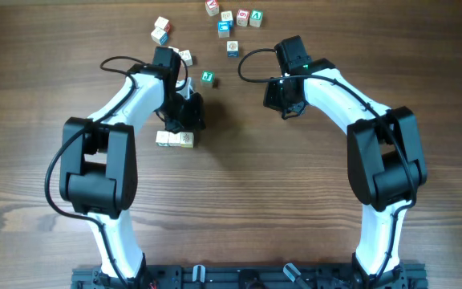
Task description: Form a horizontal line
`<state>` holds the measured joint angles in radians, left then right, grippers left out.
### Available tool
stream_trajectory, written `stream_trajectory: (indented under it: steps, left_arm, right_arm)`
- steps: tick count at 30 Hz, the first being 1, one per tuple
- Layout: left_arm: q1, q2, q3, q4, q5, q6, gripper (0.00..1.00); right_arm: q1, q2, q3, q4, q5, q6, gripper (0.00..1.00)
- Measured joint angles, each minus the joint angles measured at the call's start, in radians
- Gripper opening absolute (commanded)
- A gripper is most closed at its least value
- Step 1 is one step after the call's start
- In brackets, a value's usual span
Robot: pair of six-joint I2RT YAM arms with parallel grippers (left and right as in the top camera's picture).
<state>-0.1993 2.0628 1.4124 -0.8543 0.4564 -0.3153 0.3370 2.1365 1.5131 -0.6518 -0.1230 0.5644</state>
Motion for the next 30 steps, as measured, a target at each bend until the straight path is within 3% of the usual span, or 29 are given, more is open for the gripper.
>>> stream_trajectory:
  steps: [16,24,30]
  left_arm:
    - [-0.032,-0.013,0.000,-0.263,-0.013,0.033,0.04]
    - [-0.041,-0.034,0.001,-0.422,-0.134,0.052,0.04]
    - [-0.041,-0.034,0.001,-0.406,-0.229,0.052,0.04]
  right_arm:
    - [0.000,0.000,0.000,0.000,0.000,0.000,0.04]
    - [0.000,0.000,0.000,0.000,0.000,0.000,0.04]
    - [0.000,0.000,0.000,0.000,0.000,0.000,0.05]
